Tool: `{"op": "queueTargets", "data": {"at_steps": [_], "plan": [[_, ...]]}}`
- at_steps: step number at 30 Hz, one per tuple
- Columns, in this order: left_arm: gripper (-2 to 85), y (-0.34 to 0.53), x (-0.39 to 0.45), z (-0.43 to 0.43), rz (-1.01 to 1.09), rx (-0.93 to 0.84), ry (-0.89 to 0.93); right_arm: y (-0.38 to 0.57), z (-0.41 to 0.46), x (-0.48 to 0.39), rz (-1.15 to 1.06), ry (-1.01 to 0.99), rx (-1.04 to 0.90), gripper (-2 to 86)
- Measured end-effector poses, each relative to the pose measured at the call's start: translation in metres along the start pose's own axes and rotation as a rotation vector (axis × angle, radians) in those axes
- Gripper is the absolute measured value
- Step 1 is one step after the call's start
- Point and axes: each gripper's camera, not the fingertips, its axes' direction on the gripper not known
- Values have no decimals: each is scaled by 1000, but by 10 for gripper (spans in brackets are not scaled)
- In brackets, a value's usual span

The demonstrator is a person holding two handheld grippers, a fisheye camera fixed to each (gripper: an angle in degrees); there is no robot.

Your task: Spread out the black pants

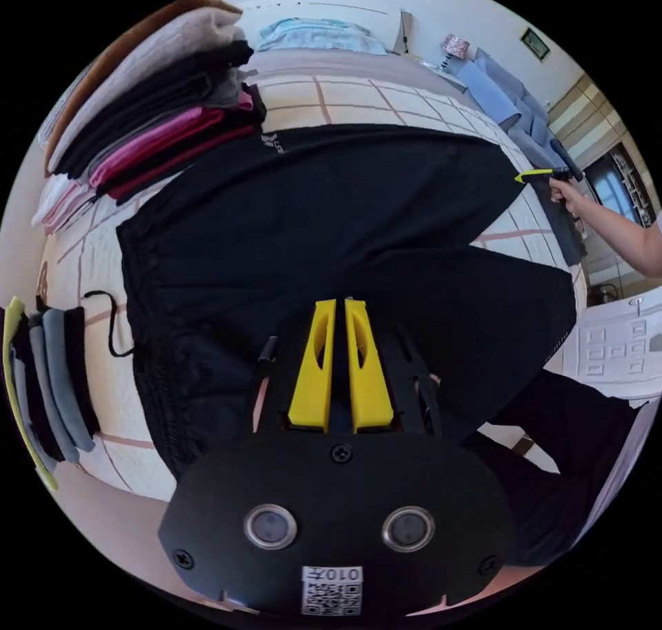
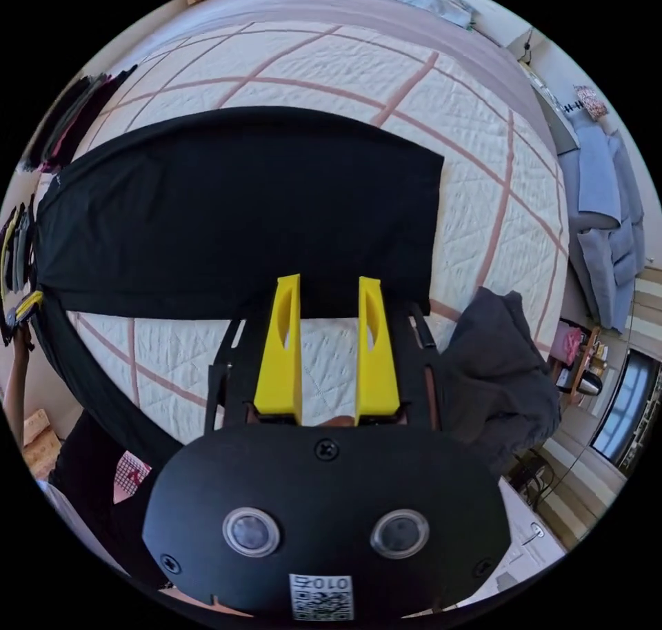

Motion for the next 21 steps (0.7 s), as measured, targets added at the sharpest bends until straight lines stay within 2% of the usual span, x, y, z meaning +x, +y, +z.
{"op": "queueTargets", "data": {"at_steps": [3, 5, 10, 12, 17, 21], "plan": [[11, 8, -15, 12, -65, 15, 77, -4, -5, 9, 44, -86, -9, 124], [13, 6, -12, -3, -36, 48, 24, -5, -24, 1, -9, -21, 35, 122], [46, -19, -9, -54, 163, 152, -362, -17, -53, -22, -179, 140, 87, 119], [59, -34, -27, -56, 192, 148, -438, -27, -56, -28, -218, 163, 89, 118], [96, -83, -85, -44, 228, 192, -481, -65, -62, -45, -259, 184, 97, 113], [124, -134, -106, -16, 342, 123, -483, -90, -65, -60, -311, 204, 98, 114]]}}
